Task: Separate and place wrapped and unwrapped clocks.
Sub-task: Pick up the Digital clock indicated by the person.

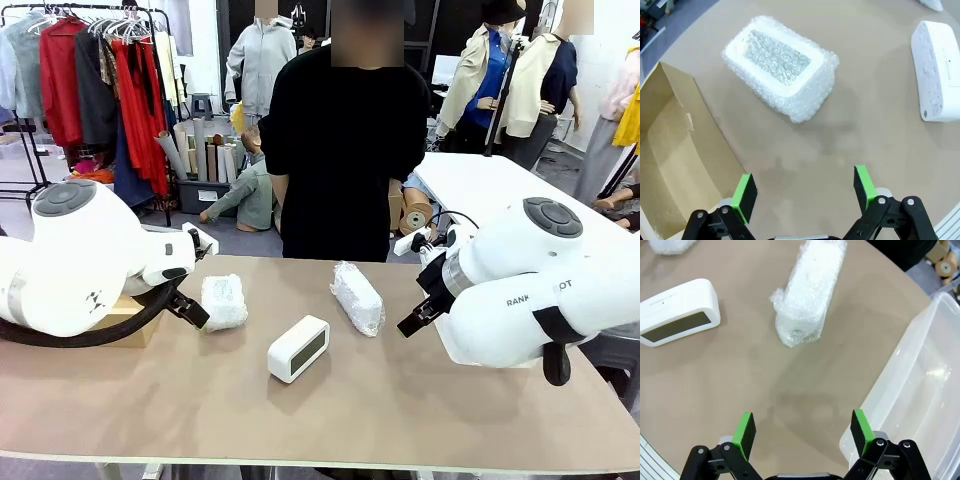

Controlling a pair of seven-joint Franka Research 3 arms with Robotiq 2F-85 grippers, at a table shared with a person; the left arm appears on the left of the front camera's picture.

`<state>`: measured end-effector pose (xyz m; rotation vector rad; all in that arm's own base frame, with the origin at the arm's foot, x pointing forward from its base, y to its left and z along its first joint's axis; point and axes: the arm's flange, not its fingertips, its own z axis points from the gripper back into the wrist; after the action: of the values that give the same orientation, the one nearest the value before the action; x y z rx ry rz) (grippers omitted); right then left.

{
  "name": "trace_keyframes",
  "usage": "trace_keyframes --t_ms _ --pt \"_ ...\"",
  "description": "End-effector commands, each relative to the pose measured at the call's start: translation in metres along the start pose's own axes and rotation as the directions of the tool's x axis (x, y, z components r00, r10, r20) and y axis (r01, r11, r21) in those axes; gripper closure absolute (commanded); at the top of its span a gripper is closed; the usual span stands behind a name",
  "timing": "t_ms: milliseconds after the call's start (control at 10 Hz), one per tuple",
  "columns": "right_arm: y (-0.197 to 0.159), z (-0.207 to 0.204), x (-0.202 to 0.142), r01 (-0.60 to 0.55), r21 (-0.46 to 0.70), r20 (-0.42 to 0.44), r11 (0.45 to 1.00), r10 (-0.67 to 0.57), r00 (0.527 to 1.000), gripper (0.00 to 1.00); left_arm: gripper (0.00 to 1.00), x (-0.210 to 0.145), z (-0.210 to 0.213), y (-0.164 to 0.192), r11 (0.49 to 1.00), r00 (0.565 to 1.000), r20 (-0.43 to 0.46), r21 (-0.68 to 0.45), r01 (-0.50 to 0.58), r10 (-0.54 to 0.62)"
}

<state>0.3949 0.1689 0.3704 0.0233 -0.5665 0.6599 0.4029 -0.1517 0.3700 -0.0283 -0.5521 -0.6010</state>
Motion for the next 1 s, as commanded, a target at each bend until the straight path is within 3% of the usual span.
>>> trace_keyframes --t_ms 0,900 --pt "-0.0001 0.0001 0.0000 0.000 0.000 0.000 1.000 0.000 1.000 0.00 0.00 0.0000 0.0001 0.0000 1.000 1.000 0.000 0.000 0.000 0.000" --pt "-0.0001 0.0001 0.0000 0.000 0.000 0.000 1.000 0.000 1.000 0.00 0.00 0.0000 0.0001 0.0000 1.000 1.000 0.000 0.000 0.000 0.000"
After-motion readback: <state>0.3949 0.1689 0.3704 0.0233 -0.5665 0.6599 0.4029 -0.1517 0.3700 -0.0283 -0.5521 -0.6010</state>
